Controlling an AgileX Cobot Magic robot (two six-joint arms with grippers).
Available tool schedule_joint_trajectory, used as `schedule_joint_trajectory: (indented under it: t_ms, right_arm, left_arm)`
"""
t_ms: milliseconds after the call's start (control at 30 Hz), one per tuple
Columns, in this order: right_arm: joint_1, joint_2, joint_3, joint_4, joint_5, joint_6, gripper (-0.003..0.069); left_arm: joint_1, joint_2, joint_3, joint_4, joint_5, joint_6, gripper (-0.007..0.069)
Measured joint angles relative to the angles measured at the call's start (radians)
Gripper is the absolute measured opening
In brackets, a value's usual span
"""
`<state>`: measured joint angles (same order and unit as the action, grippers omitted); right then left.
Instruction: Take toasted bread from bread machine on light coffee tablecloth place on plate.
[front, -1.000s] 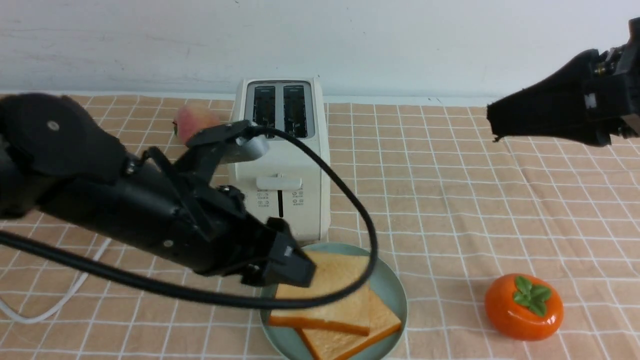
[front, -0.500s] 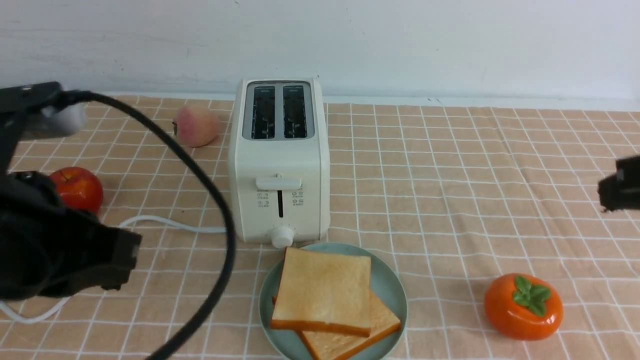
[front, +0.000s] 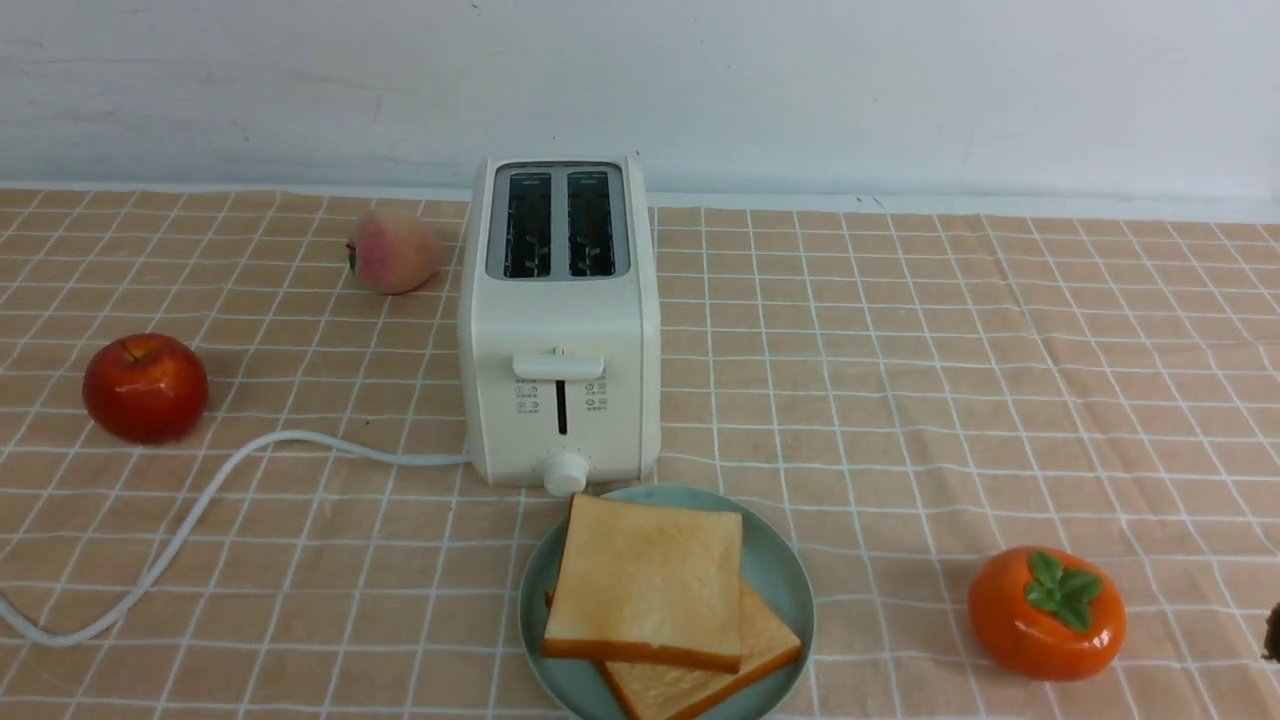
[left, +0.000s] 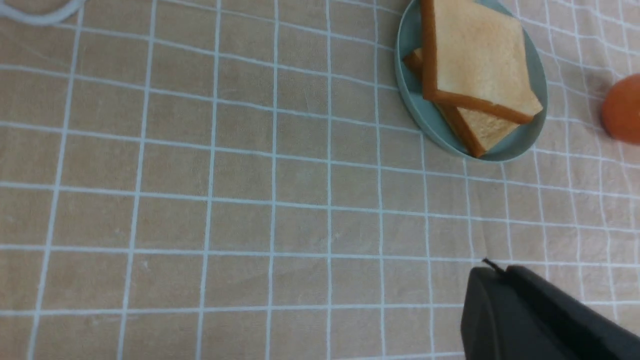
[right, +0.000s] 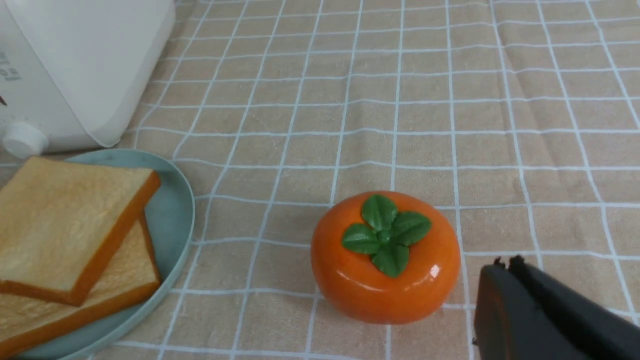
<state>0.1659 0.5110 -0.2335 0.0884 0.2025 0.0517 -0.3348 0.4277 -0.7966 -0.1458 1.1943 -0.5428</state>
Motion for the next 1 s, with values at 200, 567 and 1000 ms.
schedule_joint_trajectory:
  t_ms: [200,567,1000]
  right_arm:
    - [0.000,-0.073,0.047,0.000,-0.013,0.000,-0.0016]
    - [0.000,-0.082,0.049,0.000,0.011,0.000,-0.0007]
    - [0.000,-0.082,0.049,0.000,0.017,0.000,0.0003]
  left_arm:
    - [0.000,-0.084,0.002,0.000,-0.035,-0.059,-0.0014]
    - [0.000,-0.088,0.002,0.001,-0.115,-0.066,-0.0014]
    - [0.001,-0.102,0.025,0.156,-0.172,-0.033,-0.0014]
